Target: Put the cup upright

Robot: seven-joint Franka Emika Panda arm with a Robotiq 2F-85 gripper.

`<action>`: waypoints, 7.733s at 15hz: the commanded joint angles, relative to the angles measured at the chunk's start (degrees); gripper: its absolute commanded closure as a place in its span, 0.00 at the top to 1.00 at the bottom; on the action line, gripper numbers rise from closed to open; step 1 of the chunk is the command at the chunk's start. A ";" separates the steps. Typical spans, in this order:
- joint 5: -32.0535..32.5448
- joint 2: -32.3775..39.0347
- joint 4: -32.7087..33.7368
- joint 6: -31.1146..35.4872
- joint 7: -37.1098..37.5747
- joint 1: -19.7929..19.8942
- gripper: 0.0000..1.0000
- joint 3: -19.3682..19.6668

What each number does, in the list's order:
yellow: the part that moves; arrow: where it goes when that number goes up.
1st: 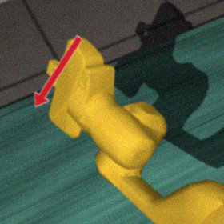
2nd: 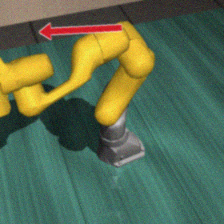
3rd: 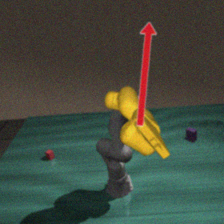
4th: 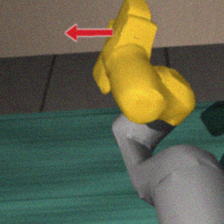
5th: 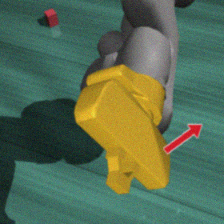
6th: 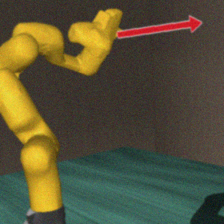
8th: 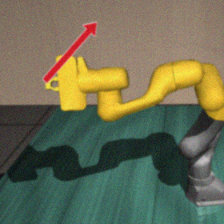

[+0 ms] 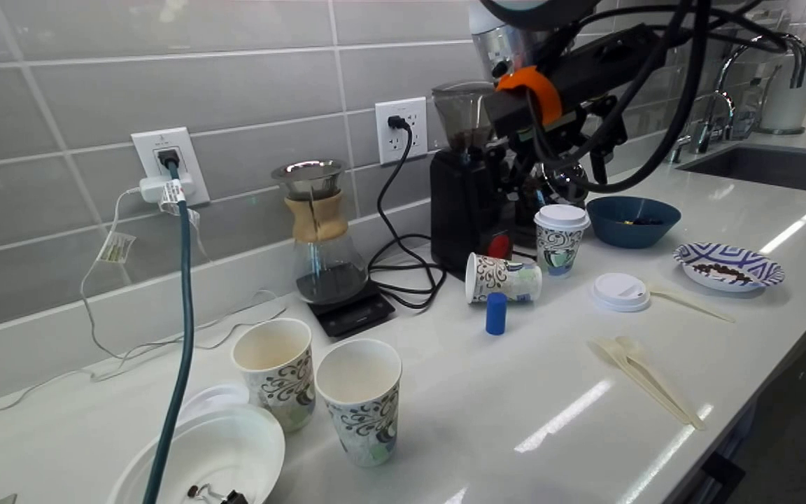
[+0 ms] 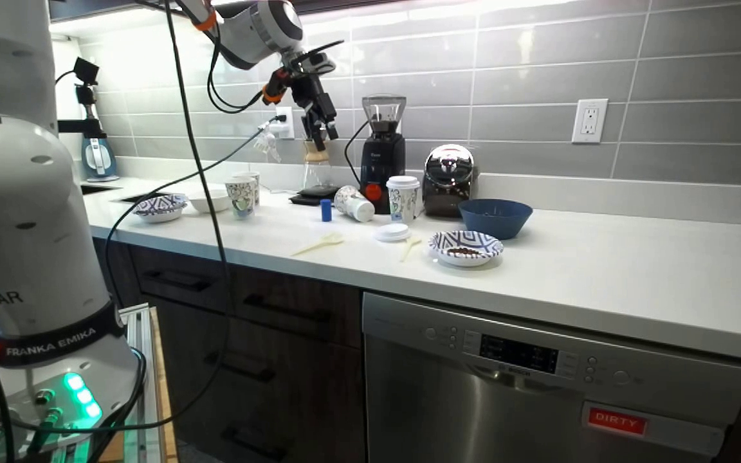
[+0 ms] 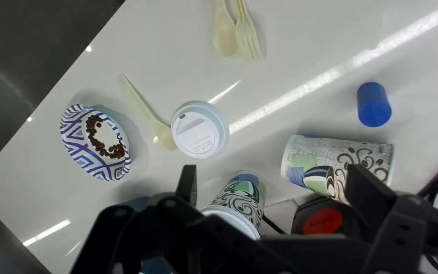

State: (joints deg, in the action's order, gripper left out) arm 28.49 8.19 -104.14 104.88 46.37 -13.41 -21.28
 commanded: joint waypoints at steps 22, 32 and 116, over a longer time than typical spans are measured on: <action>10.91 23.07 26.77 -16.21 17.00 -16.63 1.00 9.45; 11.78 37.15 41.78 -15.84 14.05 -22.99 1.00 15.42; -36.99 -7.98 -19.08 23.35 -31.43 7.33 0.01 15.57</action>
State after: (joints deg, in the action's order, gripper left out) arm -6.73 -2.57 -125.48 127.50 16.45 -6.64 -5.98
